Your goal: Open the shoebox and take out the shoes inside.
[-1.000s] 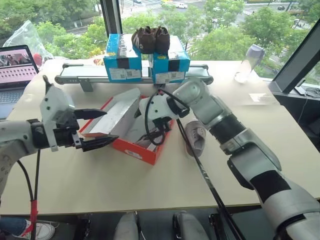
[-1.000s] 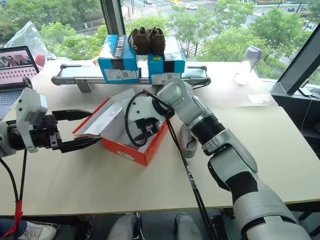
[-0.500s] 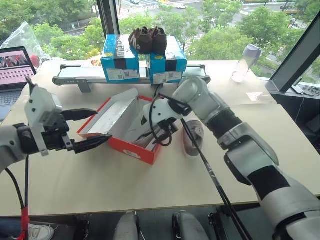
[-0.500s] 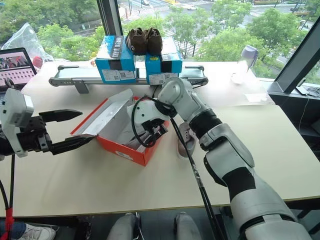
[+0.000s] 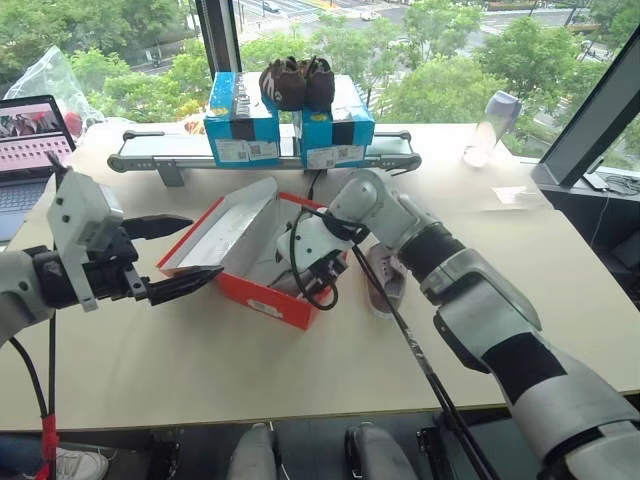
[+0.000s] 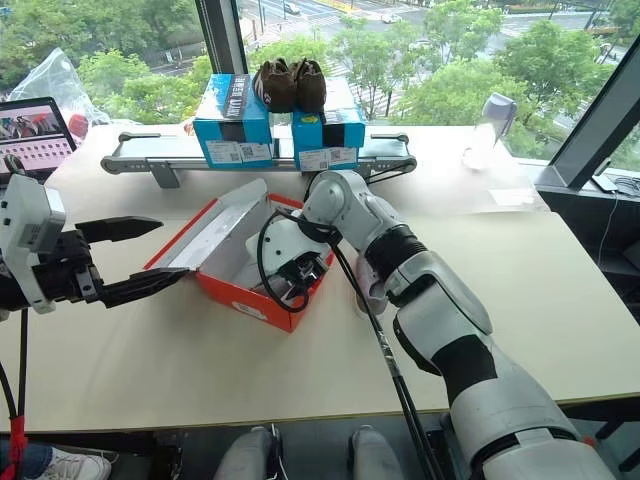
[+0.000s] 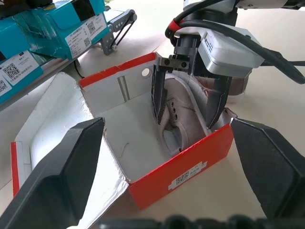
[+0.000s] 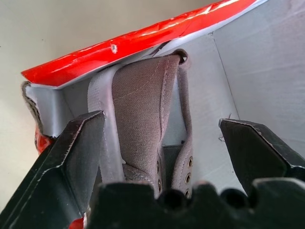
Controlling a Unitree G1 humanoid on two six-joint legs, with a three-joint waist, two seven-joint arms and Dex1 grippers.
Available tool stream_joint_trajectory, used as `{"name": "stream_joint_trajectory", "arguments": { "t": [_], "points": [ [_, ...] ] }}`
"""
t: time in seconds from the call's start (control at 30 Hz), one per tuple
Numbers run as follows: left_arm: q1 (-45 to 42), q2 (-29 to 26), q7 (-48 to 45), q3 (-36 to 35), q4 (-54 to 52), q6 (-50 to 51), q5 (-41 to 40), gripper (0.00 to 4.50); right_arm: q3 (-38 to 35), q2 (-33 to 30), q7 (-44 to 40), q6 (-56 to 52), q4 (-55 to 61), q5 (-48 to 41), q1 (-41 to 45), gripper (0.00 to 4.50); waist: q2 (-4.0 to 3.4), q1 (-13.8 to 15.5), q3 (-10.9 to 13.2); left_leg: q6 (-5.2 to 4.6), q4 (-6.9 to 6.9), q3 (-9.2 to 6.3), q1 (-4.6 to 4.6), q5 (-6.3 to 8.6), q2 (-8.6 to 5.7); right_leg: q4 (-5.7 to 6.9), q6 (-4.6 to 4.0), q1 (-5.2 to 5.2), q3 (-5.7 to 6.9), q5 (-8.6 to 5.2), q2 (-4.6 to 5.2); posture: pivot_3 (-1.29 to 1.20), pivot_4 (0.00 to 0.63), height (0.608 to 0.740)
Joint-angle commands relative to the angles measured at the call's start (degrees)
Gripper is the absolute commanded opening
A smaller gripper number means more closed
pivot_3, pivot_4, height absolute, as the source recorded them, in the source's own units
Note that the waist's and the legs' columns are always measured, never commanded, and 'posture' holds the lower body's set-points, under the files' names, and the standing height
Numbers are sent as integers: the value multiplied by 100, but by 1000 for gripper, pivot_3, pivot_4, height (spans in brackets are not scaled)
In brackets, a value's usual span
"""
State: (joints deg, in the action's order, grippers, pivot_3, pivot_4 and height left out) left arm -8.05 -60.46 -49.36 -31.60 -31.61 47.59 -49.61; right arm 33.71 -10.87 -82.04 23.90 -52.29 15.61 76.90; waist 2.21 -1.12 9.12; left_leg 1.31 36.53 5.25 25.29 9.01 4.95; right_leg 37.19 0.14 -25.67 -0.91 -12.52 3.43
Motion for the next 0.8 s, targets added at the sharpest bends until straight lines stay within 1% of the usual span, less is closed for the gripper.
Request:
{"name": "stream_joint_trajectory", "arguments": {
  "t": [0.03,0.07,0.13,0.17,0.23,0.43,0.47,0.67,0.8],
  "points": [
    [-40,-58,65,-120,-90,-63,3,4500,111,107,47,40,-357,267,70,3953,0,-8,0,1,0,0,-5,1,0,0,-1,5,0,-2,0,0,150,740],
    [-46,-58,74,-110,-84,-72,11,4500,96,132,13,6,-431,275,94,3796,0,-11,0,2,-1,0,-9,1,0,-1,-1,10,0,-6,0,0,150,740],
    [-52,-57,92,-94,-78,-89,29,4500,69,168,-28,-22,-542,300,126,3068,0,-23,0,4,-1,-1,-22,2,1,-1,0,23,1,-8,0,0,150,740],
    [-65,-59,98,-76,-64,-102,43,4500,60,184,-29,-18,-598,313,143,2817,0,-28,0,5,-1,-1,-31,3,1,-2,7,32,1,-14,1,0,150,740],
    [-87,-59,111,-40,-45,-124,67,4500,35,217,-72,-29,-678,304,161,2114,0,-49,0,7,-3,0,-52,4,1,-2,21,47,1,-23,2,0,150,740],
    [-137,-41,145,57,-31,-181,106,4500,31,267,-128,-29,-826,348,180,105,0,-109,0,11,-28,0,-84,6,0,-2,10,51,1,-14,4,0,150,740],
    [-155,-39,150,80,-20,-190,111,4500,33,273,-129,-26,-857,360,186,25,0,-118,0,11,-32,-1,-95,6,0,-2,9,51,1,-13,4,0,150,740],
    [-208,-40,171,150,25,-241,131,4500,-11,305,-60,-1,-910,367,224,25,0,-127,0,12,-50,0,-101,6,-2,-3,5,54,0,-12,4,0,150,740],
    [-241,-43,161,189,57,-262,132,4500,-239,340,-108,-54,-702,126,352,25,0,-128,0,12,-52,0,-100,6,-2,-3,4,53,-1,-13,4,0,150,740]
  ]
}}
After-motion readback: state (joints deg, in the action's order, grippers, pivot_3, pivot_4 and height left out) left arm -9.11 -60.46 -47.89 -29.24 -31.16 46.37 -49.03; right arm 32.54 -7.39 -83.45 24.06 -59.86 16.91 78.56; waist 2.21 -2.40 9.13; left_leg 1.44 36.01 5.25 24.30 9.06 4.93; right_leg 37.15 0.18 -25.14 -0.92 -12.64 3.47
